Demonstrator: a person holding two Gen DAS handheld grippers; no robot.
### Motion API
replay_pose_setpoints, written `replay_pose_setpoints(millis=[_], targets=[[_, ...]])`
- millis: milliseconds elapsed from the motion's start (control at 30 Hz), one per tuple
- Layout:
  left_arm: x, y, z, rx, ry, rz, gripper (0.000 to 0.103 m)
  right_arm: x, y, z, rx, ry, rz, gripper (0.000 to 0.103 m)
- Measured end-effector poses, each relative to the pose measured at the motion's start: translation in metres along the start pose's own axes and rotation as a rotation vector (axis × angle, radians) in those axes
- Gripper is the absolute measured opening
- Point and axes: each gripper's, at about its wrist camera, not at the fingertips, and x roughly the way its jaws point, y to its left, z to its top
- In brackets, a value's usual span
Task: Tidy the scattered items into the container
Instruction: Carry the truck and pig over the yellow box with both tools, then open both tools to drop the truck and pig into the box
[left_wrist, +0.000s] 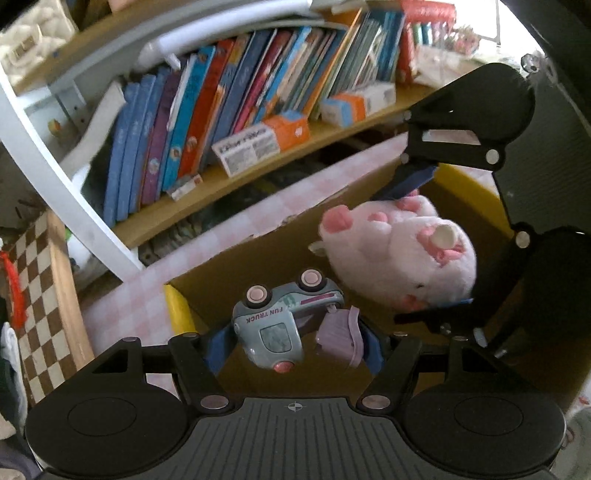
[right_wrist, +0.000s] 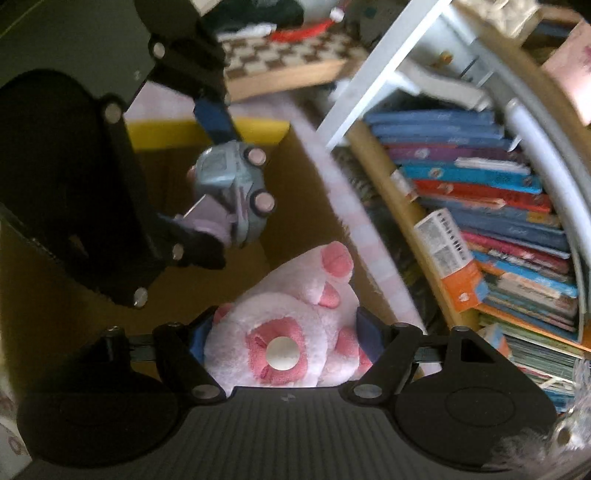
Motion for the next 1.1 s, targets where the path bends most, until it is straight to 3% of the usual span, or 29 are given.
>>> replay_pose_setpoints(millis=[333,733,800,833,900,1100], targets=[[0.038,-0.010,0.011,0.063,0.120,-0.036,0.071,0.038,-0.003,-0.002,-0.088,0.075,0.107,0.075],[0.043,-0.010,0.015,0.065,0.133,-0.041,0.071,0.043,-0.003,0.000,-0.109,0.065,0.133,0.078],[0.043,-0.011,0.016,0.073,0.133,-0.038,0.075,0.041,-0.001,-0.001,-0.115,0.058,0.135,0.079],[0.042,-0.011,0.016,0.077,0.131,-0.033,0.083,0.041,-0.001,0.000,-0.120,0.053,0.136,0.080],[0.040,-0.012,0.015,0.089,0.128,0.002,0.088,0.040,0.000,0.000,-0.123,0.046,0.136,0.084],[0.029,-0.017,0.011,0.122,0.125,0.050,0.089,0.028,-0.003,0.000,-0.091,0.007,0.108,0.090]])
